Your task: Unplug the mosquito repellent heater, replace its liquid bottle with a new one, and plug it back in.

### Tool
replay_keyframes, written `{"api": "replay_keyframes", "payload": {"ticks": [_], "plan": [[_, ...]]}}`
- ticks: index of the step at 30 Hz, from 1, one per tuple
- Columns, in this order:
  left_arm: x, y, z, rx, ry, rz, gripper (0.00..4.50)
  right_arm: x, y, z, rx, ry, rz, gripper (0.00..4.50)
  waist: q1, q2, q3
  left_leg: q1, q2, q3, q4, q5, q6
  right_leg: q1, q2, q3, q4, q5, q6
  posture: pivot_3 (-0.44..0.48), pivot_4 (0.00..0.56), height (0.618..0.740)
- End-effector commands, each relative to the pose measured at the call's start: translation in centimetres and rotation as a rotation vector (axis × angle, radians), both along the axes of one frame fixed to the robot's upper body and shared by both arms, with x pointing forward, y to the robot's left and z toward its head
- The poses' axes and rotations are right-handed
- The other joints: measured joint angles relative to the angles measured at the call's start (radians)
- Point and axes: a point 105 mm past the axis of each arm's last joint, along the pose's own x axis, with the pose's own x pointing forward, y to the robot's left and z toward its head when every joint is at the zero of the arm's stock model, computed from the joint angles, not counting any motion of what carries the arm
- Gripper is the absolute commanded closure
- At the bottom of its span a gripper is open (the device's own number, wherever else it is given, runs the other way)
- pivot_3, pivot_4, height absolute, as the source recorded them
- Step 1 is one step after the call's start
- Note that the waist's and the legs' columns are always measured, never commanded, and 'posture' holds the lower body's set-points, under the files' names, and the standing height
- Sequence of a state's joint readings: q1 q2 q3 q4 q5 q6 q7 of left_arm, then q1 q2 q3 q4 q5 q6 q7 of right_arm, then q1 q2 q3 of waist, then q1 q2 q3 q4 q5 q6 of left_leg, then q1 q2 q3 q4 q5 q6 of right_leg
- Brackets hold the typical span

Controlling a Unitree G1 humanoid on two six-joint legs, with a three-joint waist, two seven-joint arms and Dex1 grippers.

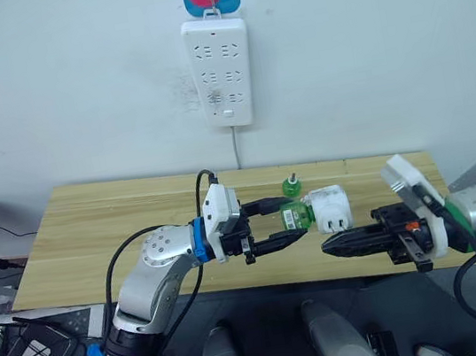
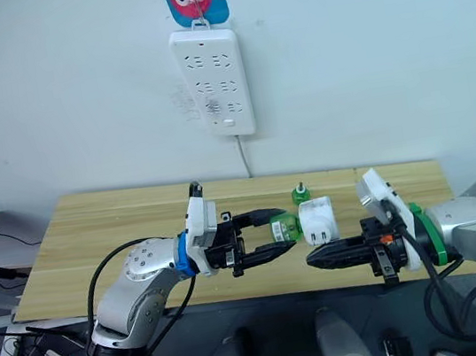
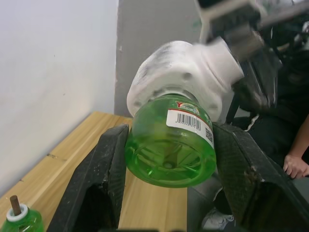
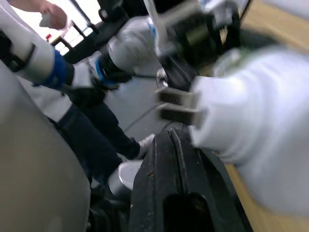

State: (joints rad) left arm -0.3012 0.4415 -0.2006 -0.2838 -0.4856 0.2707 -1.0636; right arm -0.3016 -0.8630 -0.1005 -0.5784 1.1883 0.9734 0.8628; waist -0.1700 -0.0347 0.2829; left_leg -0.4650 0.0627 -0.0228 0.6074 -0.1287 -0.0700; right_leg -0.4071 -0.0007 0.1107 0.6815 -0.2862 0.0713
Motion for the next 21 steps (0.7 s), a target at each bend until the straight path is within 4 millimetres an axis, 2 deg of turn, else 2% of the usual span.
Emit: {"api": "replay_keyframes", "payload": {"ticks": [1,6,8,11,14,17,21], "plan": [[-1.5,-0.6,0.2,0.001,-0.056,-0.08,2.15,1.5,0.4,1.5,0.066,-0.024,-0.07,4.5,0.0,0.0,0.0,0.0,0.0,0.0,0.0,0.0,0.0,0.0,0.0,0.0,0.0,0.0,0.0,-0.249,0.27,0.724],[-2.0,-0.6,0.0,0.009,-0.047,-0.106,2.15,4.2,0.2,2.1,0.093,-0.079,-0.204,4.5,0.006,0.0,0.0,-0.001,0.0,0.0,0.0,0.0,0.0,-0.001,0.0,0.0,0.0,0.001,0.003,-0.247,0.266,0.724],[-2.0,-0.6,0.2,0.003,-0.013,-0.113,2.15,5.2,-0.4,2.6,0.117,-0.083,-0.256,4.5,0.006,0.0,0.0,-0.002,0.0,0.0,-0.001,0.0,0.0,-0.002,0.0,0.0,0.0,0.002,0.004,-0.248,0.265,0.724],[-2.3,-0.6,0.6,-0.011,0.066,-0.133,2.15,6.0,-1.7,2.2,0.094,-0.081,-0.302,4.5,0.006,0.0,0.0,-0.002,0.0,0.0,-0.001,0.0,0.0,-0.002,0.0,0.0,0.0,0.002,0.004,-0.249,0.265,0.724],[-3.0,-0.6,0.9,-0.007,0.142,-0.181,2.15,6.1,-2.1,0.8,0.062,-0.063,-0.318,4.5,0.006,0.0,0.0,-0.002,0.0,0.0,-0.001,0.0,0.0,-0.002,0.0,-0.001,0.0,0.002,0.004,-0.254,0.263,0.724],[-3.2,-0.6,1.5,-0.019,0.211,-0.194,2.15,5.4,-1.9,-0.3,0.045,-0.04,-0.292,4.5,0.006,0.0,0.0,-0.002,0.0,-0.001,-0.001,0.0,0.0,-0.002,0.0,-0.001,0.0,0.002,0.004,-0.253,0.263,0.724],[-2.5,-0.4,1.8,-0.029,0.227,-0.16,2.15,5.5,-2.0,-0.1,0.067,-0.053,-0.313,4.5,0.004,0.0,0.0,-0.002,0.0,0.0,-0.001,0.0,0.0,-0.002,0.0,-0.001,0.0,0.002,0.004,-0.253,0.263,0.724]]}}
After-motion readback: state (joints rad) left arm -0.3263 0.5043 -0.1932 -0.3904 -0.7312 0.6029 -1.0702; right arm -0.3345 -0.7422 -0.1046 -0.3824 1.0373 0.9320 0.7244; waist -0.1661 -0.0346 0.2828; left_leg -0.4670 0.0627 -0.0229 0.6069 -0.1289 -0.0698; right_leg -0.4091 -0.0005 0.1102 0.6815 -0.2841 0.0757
